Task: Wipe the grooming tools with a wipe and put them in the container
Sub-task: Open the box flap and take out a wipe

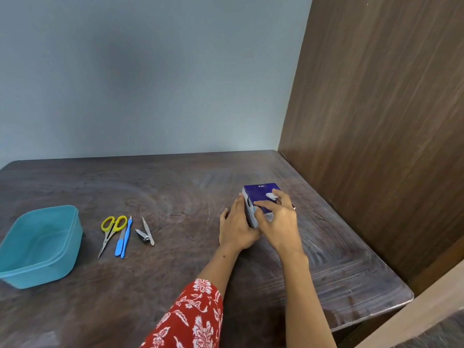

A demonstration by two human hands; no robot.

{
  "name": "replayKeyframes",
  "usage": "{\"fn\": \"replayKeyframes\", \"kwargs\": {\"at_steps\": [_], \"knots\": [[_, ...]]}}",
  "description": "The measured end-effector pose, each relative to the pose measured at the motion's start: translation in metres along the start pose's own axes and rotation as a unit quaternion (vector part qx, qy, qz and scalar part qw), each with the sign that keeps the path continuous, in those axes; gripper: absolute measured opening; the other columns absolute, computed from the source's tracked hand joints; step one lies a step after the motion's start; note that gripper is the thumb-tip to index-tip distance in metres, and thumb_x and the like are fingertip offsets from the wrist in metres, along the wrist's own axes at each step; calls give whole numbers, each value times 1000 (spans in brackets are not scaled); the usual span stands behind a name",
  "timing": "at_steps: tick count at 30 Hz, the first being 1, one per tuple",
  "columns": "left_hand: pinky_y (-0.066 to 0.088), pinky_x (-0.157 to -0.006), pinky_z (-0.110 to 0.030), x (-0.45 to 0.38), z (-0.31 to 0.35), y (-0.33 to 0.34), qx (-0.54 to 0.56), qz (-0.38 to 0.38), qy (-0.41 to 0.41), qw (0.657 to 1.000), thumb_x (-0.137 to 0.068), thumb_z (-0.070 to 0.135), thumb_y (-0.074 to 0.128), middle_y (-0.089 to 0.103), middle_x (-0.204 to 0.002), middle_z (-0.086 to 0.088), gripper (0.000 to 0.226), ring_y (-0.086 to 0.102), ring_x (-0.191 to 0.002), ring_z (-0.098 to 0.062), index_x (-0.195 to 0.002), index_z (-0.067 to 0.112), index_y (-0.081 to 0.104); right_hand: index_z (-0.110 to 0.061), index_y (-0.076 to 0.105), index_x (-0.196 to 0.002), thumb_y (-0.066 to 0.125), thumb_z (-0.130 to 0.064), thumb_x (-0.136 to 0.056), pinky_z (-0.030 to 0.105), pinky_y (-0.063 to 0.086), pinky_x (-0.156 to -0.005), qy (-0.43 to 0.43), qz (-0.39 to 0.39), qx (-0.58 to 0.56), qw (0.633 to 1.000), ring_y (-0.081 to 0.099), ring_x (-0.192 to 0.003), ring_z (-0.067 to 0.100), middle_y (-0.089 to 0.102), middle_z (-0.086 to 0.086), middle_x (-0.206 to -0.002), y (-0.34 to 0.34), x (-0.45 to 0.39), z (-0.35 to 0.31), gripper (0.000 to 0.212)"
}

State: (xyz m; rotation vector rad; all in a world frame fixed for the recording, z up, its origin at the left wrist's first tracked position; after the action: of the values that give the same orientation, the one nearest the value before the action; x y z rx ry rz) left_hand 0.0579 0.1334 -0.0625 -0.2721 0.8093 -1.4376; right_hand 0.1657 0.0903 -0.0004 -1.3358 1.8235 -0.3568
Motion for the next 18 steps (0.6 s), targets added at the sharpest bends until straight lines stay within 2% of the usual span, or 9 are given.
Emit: {"fn": "replayKeyframes", "kwargs": {"at_steps": [6,10,12,14,16,18], "knots": [[18,-115,-44,0,1,-1,1,3,-3,1000,-69,53,55,36,-147,4,86,34,-135,-13,-143,20,23,-14,71,-107,63,-19,-88,16,33,-89,17,-1,2,1000,43,-126,19,37,8,-144,0,-2,-3,22],[11,-118,-39,3,3,-2,-12,-28,-13,999,-74,50,62,16,-156,0,96,15,-143,-13,-148,16,10,-16,67,-114,61,-22,-90,15,33,-89,22,-2,-16,1000,43,-125,17,37,7,-144,-4,-2,-8,26],[16,-117,-40,5,6,-6,10,-46,-33,998,-63,58,62,22,-155,-1,107,22,-142,-14,-148,16,11,-17,63,-121,59,-20,-91,15,35,-90,18,11,-36,999,46,-122,17,39,8,-142,-9,-2,-15,30],[28,-113,-41,8,9,-16,79,-62,-79,992,-47,64,63,32,-150,-1,123,32,-137,-16,-148,17,10,-15,59,-126,56,-15,-92,16,38,-92,8,34,-60,998,48,-121,18,44,9,-138,-19,-2,-24,35],[27,-114,-39,15,10,-25,157,-88,-115,977,-46,53,80,27,-152,-3,133,28,-140,-19,-148,14,4,-14,55,-129,54,-6,-90,12,38,-91,-2,53,-72,996,50,-117,16,50,8,-134,-29,-1,-36,39],[26,-111,-29,27,9,-38,168,-86,-130,973,-59,29,85,26,-153,-5,121,25,-140,-19,-148,10,6,-12,55,-128,53,2,-88,13,39,-89,-9,72,-83,994,54,-113,16,56,7,-129,-38,0,-48,43]]}}
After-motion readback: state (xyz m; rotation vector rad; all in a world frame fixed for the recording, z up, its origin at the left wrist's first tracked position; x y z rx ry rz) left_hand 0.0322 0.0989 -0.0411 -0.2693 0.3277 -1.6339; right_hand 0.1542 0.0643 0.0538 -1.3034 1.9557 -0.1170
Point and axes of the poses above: each hand's wrist, its own x-axis away from the middle knuckle, its own y-axis out of the palm, z = x × y, the point moved 5 cm from there along -x, towards the middle knuckle
